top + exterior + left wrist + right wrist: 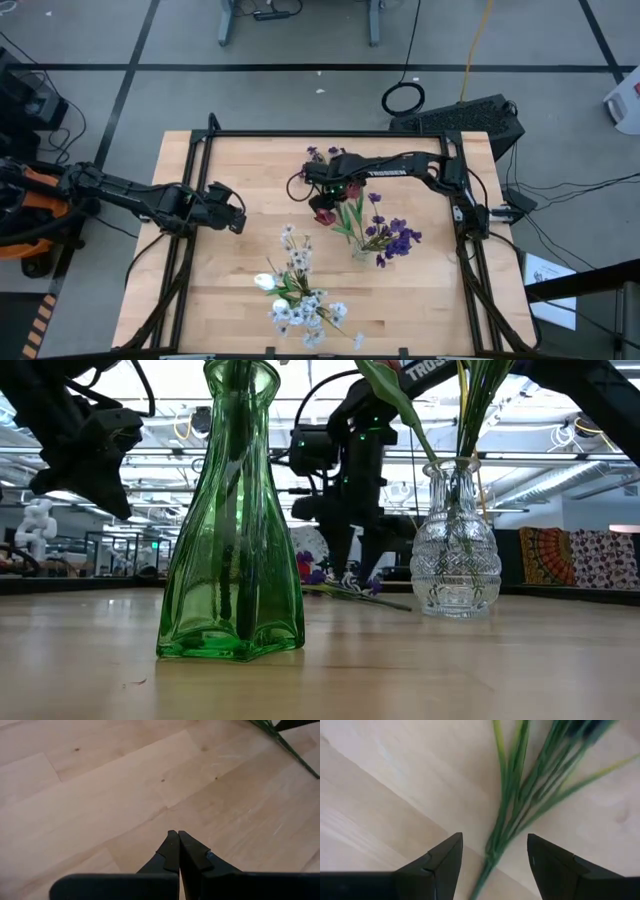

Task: Sort flowers into vase by color
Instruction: Put the violet flowers into the transparent vase

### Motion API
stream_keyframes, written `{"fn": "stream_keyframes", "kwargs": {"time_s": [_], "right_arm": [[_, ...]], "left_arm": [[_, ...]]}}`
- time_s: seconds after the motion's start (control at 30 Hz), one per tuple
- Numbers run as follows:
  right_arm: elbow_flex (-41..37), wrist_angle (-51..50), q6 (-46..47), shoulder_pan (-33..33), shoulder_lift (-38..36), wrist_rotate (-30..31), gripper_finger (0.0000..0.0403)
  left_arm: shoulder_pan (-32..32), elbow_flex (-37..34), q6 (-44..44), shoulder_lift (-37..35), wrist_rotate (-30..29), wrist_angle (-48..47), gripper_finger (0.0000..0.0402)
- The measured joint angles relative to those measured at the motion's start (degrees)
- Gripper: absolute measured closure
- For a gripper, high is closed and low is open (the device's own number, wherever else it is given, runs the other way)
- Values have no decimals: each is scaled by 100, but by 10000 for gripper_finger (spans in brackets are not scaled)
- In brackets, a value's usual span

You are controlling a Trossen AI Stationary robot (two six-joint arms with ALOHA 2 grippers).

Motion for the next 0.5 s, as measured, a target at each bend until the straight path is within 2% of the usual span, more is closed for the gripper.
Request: {"fn": "stream_keyframes", "kwargs": {"time_s": [0.3,0.5], "right_arm": [[-123,224,15,-4,146,-99,190],[-678,563,157,0,104,-240,191]], "left_arm": [[0,0,20,0,23,-16,402],[0,0,196,1,23,-22,402]]}}
